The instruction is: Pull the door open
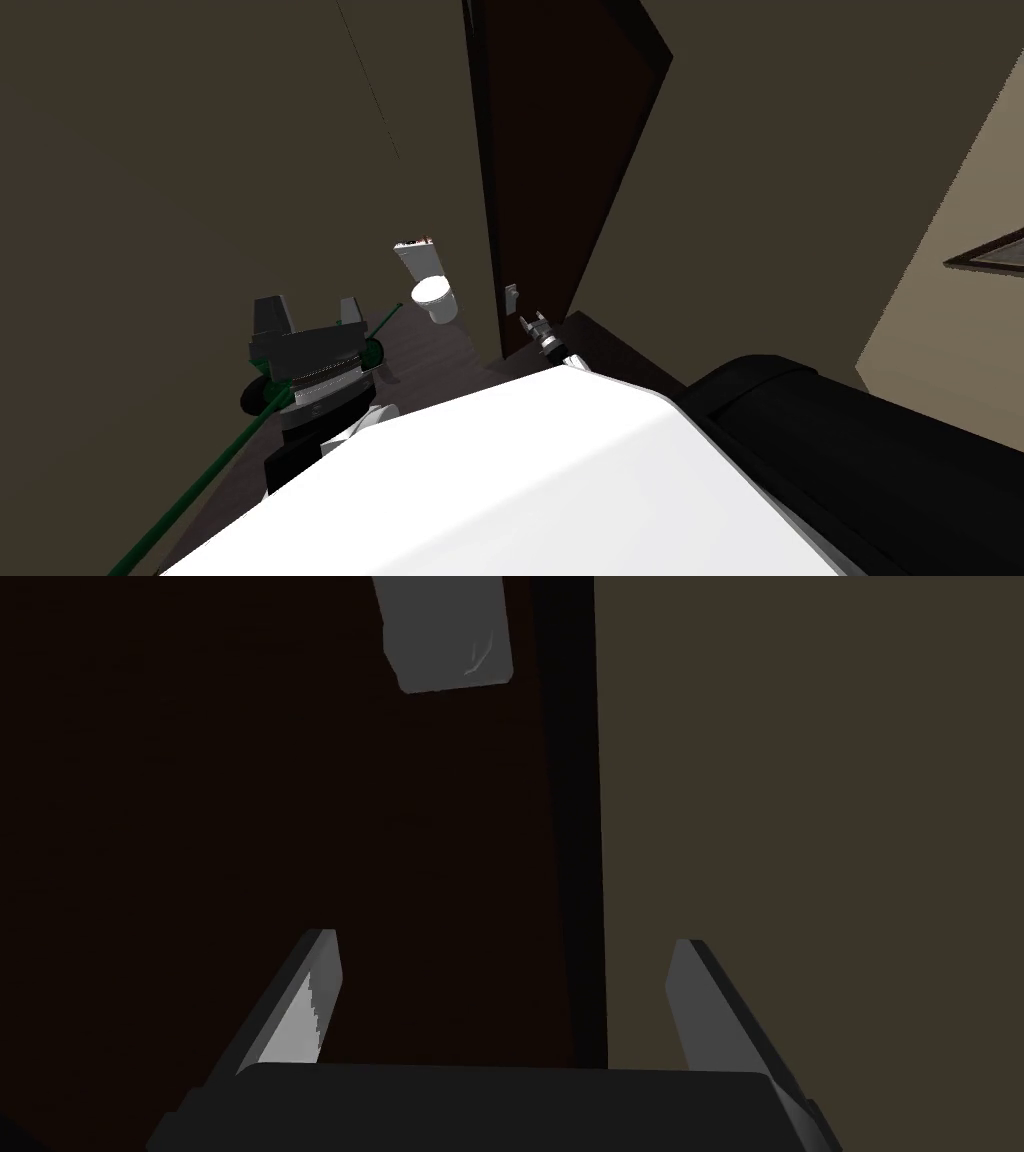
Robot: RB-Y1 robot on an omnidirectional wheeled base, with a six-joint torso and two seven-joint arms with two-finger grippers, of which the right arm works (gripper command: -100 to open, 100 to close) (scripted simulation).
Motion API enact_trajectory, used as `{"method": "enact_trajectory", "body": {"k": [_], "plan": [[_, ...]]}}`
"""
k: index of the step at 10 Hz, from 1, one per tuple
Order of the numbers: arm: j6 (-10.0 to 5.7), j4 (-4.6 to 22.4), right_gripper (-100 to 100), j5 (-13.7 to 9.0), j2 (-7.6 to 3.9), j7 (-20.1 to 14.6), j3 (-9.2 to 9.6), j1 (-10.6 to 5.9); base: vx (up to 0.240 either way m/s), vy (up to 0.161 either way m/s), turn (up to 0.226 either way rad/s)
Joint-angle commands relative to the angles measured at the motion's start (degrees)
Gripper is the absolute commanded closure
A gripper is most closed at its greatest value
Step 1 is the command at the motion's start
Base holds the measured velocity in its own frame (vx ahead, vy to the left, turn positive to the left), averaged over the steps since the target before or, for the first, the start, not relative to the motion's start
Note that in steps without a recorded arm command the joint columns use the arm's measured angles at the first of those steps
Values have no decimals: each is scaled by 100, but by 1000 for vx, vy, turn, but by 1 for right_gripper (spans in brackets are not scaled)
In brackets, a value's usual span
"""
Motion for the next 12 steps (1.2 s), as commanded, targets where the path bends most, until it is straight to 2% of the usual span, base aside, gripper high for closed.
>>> {"method": "enact_trajectory", "body": {"k": [1, 5, 6, 8, 9, 10, 12], "plan": [[14, 148, -100, 206, 57, 191, -24, -45, 123, -67, 84], [63, 443, -100, 666, 231, 582, -56, -137, 133, -97, 83], [72, 379, -100, 602, 210, 510, -36, -118, 61, -44, 16], [80, 594, -100, 469, 35, 559, -417, -285, -76, 60, 263], [82, 650, -100, 429, -1, 566, -520, -330, -91, 104, 239], [85, 772, -100, 343, -71, 581, -744, -427, -60, 98, 292], [89, 905, -100, 249, -130, 598, -988, -533, -9, 58, 224]]}}
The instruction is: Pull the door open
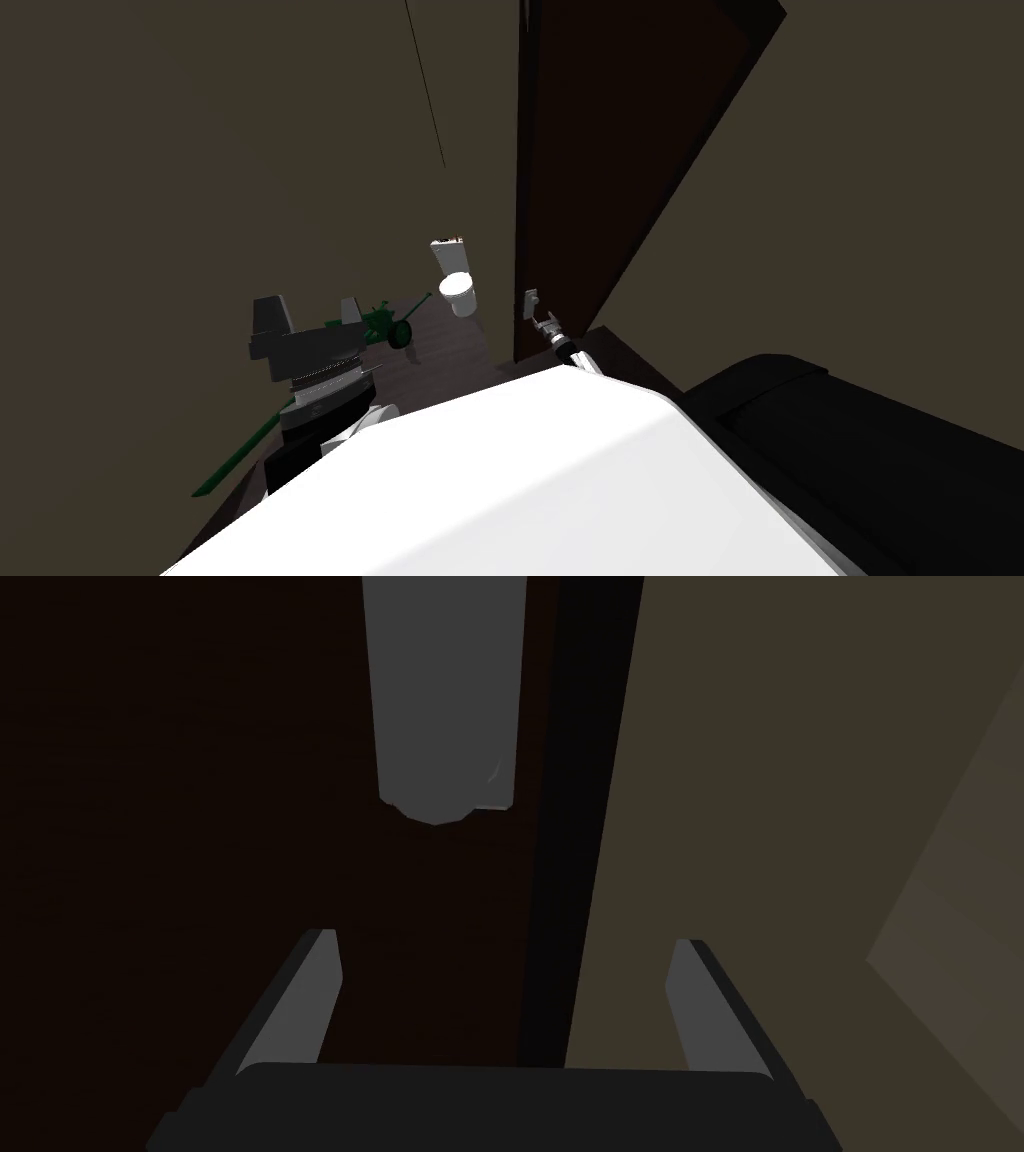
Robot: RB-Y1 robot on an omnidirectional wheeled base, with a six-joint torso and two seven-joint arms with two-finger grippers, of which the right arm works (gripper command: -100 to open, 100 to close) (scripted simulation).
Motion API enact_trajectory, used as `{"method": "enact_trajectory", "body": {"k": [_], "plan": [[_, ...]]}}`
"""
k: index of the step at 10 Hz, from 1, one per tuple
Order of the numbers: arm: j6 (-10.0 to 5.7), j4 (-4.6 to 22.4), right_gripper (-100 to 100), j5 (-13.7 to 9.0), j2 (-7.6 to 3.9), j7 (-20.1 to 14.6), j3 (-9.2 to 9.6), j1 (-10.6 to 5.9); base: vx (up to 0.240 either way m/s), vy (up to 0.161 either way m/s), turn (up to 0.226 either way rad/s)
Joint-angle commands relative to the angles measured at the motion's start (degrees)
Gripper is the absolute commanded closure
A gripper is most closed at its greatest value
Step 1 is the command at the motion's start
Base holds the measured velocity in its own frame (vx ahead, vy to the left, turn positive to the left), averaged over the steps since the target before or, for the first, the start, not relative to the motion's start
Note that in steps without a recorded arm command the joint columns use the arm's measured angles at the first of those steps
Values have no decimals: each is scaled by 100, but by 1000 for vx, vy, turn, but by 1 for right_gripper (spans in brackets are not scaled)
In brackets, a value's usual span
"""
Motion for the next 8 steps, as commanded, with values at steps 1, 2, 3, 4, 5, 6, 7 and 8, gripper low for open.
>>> {"method": "enact_trajectory", "body": {"k": [1, 2, 3, 4, 5, 6, 7, 8], "plan": [[8, 97, -100, -75, -39, 21, -200, -79, 34, 25, 174], [10, 165, -100, -123, -59, 30, -325, -133, 46, 16, 233], [11, 233, -100, -171, -77, 38, -450, -187, 59, 4, 186], [13, 299, -100, -217, -90, 46, -571, -240, 65, 2, 196], [15, 363, -100, -262, -99, 54, -688, -290, 69, -1, 226], [16, 425, -100, -306, -106, 62, -802, -340, 68, -11, 210], [18, 481, -100, -346, -109, 69, -906, -385, 61, -9, 155], [21, 583, -100, -417, -107, 82, -1091, -465, 81, -13, 243]]}}
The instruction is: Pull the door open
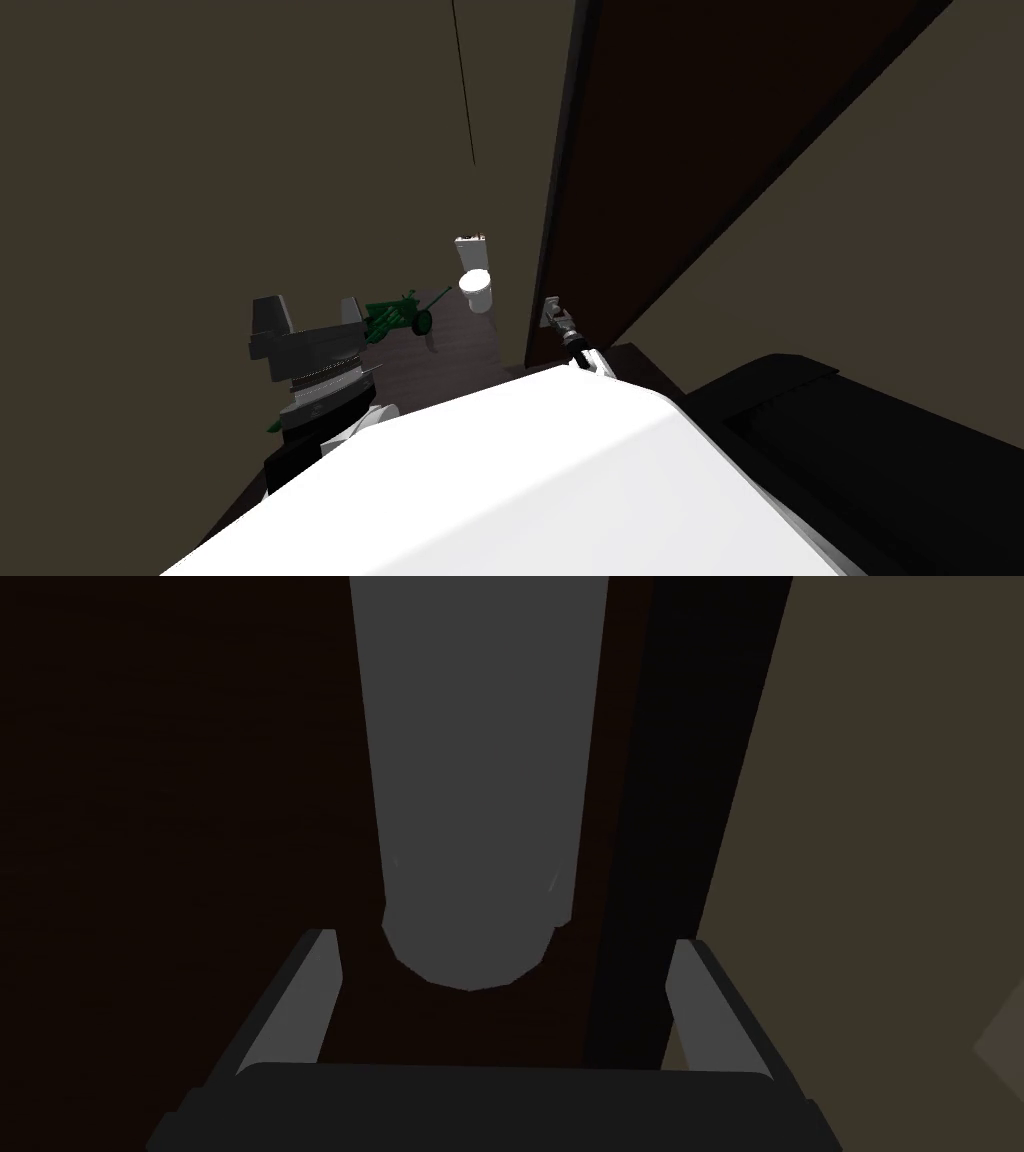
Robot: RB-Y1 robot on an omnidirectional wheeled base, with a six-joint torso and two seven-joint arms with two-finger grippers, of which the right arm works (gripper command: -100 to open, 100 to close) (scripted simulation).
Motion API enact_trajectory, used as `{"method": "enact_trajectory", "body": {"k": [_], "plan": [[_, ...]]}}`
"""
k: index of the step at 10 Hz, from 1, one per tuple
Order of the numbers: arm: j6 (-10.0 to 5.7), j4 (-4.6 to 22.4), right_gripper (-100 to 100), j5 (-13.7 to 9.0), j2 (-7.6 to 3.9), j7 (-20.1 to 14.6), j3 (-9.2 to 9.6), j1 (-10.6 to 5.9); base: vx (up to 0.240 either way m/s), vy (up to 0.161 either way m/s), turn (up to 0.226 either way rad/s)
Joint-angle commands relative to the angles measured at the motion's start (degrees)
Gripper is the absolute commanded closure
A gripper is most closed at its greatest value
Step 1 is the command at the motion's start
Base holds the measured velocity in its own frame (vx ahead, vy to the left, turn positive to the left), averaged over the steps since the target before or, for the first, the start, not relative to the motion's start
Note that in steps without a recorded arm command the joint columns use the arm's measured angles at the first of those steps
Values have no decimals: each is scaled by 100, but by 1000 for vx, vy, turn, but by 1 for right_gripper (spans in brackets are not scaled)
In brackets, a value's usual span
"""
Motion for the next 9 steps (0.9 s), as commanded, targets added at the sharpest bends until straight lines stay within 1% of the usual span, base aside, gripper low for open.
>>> {"method": "enact_trajectory", "body": {"k": [1, 2, 3, 4, 9], "plan": [[29, 98, -100, -61, 0, 9, -168, -103, 88, -32, 224], [31, 160, -100, -105, 9, 17, -281, -152, 97, -36, 163], [42, 63, -100, -74, 5, -13, -194, -77, 45, -18, 29], [42, 63, 100, -74, 5, -13, -194, -77, -6, 0, -31], [42, 63, 100, -74, 5, -13, -194, -77, -7, 0, -1]]}}
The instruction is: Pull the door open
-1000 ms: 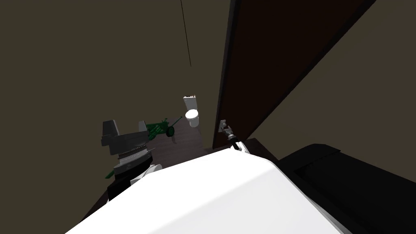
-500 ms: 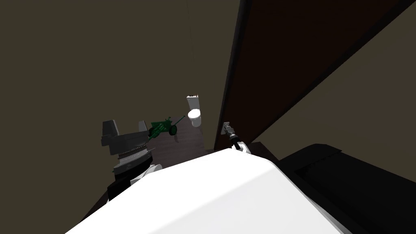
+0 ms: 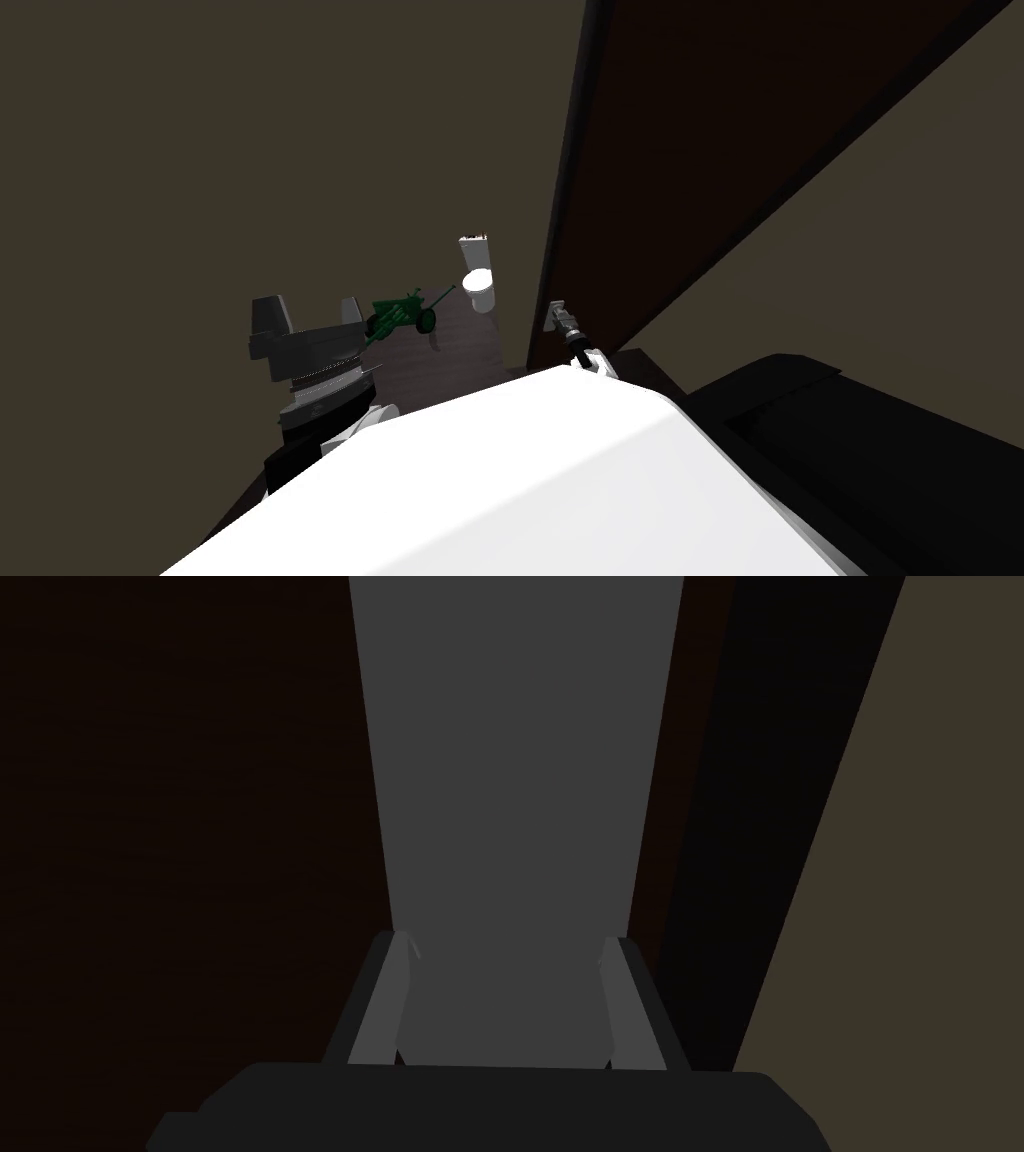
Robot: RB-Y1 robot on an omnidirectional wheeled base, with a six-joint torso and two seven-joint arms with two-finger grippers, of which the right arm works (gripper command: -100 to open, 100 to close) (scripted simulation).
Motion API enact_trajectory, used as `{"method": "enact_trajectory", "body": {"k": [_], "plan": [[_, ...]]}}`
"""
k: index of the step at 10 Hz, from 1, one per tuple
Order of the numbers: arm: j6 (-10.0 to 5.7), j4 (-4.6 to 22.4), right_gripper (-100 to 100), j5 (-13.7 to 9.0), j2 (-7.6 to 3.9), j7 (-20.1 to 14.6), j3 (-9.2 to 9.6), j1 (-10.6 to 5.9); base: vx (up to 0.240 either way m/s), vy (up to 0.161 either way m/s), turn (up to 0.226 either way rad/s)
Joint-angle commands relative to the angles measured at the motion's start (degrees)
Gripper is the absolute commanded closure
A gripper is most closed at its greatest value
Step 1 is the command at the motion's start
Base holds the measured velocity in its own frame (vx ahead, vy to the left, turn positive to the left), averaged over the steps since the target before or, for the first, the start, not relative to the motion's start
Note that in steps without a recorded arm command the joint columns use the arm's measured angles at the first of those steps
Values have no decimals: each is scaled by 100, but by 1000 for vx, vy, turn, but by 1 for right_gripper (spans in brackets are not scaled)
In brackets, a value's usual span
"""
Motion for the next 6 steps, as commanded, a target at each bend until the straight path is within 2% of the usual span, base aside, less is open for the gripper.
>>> {"method": "enact_trajectory", "body": {"k": [1, 6], "plan": [[8, 12, 100, -112, -14, -164, 30, -14, -24, -11, 27], [38, 58, 100, -543, -66, -770, 146, -69, -51, -18, 37]]}}
